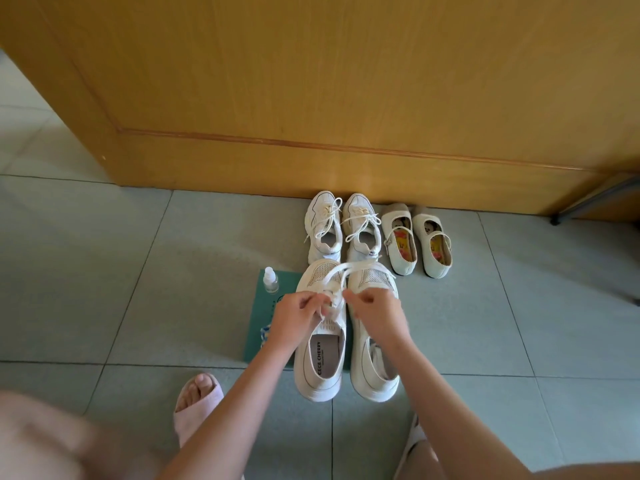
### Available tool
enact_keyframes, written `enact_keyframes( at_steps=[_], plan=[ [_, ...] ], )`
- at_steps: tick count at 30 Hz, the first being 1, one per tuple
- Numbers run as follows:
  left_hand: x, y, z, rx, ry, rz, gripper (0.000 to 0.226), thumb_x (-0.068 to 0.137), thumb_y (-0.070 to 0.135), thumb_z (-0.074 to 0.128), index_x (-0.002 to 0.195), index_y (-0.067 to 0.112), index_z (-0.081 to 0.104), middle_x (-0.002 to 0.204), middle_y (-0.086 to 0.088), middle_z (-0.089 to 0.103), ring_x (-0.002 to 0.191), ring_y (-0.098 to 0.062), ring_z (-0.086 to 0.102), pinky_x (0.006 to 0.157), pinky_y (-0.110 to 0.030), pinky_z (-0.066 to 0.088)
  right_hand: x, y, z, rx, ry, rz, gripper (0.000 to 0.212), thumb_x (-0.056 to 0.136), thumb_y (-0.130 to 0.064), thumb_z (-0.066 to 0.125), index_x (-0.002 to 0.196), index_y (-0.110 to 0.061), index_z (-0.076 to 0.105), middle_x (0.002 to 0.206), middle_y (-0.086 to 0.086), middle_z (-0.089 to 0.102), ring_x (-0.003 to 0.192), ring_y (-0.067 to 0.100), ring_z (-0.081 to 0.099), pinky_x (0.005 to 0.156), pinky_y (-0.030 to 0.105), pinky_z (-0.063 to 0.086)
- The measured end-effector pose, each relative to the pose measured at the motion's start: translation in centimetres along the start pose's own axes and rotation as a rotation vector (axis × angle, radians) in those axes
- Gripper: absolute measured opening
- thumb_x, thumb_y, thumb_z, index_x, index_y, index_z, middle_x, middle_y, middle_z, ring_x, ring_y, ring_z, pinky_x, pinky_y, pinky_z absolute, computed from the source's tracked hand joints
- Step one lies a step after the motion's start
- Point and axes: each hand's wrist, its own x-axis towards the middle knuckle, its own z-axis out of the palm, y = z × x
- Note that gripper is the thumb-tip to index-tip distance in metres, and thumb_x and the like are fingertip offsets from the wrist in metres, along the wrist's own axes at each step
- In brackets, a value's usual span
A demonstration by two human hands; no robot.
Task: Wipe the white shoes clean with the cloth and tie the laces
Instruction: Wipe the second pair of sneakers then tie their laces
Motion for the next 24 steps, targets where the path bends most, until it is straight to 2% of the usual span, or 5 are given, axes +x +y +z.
enact_keyframes(
  at_steps=[8, 11, 15, 21, 24],
  plan=[
    [0.2, -1.0, -0.3, -0.043, 0.007, -0.051, 0.023, 0.096, 0.025, 0.051, 0.099, 0.012, 0.070, 0.082, 0.000, 0.072, 0.071, -0.004, 0.064, 0.066, -0.021, 0.049, -0.3, -0.3, 2.8, 0.214, -0.025, 0.094, 0.030, 0.079, -0.032, 0.073, 0.068, -0.004, 0.066, 0.057, 0.002, 0.053, 0.053, 0.013, 0.043, 0.055, 0.025, 0.035],
    [0.2, -0.3, -0.3, -0.033, -0.040, -0.061, 0.021, 0.097, 0.019, 0.050, 0.097, 0.012, 0.070, 0.075, 0.003, 0.068, 0.064, 0.004, 0.059, 0.061, -0.012, 0.043, -0.1, -0.3, 2.5, 0.447, -0.019, 0.112, 0.014, 0.082, -0.020, 0.068, 0.073, -0.010, 0.067, 0.056, -0.005, 0.052, 0.050, 0.007, 0.044, 0.053, 0.022, 0.037],
    [0.4, 0.4, -0.2, 0.066, -0.241, -0.072, 0.031, 0.097, 0.028, 0.046, 0.085, 0.009, 0.067, 0.075, -0.001, 0.063, 0.071, -0.011, 0.055, 0.069, -0.025, 0.039, -0.1, -0.6, 1.8, 0.481, -0.033, -0.015, 0.020, 0.089, -0.017, 0.059, 0.071, -0.009, 0.059, 0.053, -0.008, 0.049, 0.045, 0.002, 0.039, 0.049, 0.017, 0.032],
    [0.2, 1.2, -0.2, 0.111, -0.265, 0.003, 0.040, 0.090, 0.038, 0.058, 0.074, 0.001, 0.059, 0.066, -0.006, 0.043, 0.060, -0.014, 0.037, 0.054, -0.020, 0.024, 1.5, -1.0, 1.5, 0.282, 0.023, -0.255, 0.013, 0.088, -0.028, 0.062, 0.088, -0.020, 0.072, 0.095, -0.010, 0.066, 0.098, 0.012, 0.056, 0.087, 0.030, 0.043],
    [0.3, 1.8, -0.6, 0.057, -0.267, -0.022, 0.030, 0.095, 0.035, 0.051, 0.075, 0.019, 0.066, 0.072, 0.008, 0.061, 0.049, 0.001, 0.045, 0.051, -0.013, 0.030, 1.6, -0.5, 1.1, 0.193, -0.027, -0.274, 0.023, 0.093, -0.031, 0.052, 0.084, -0.025, 0.073, 0.086, -0.012, 0.070, 0.092, 0.006, 0.061, 0.092, 0.033, 0.041]
  ],
)
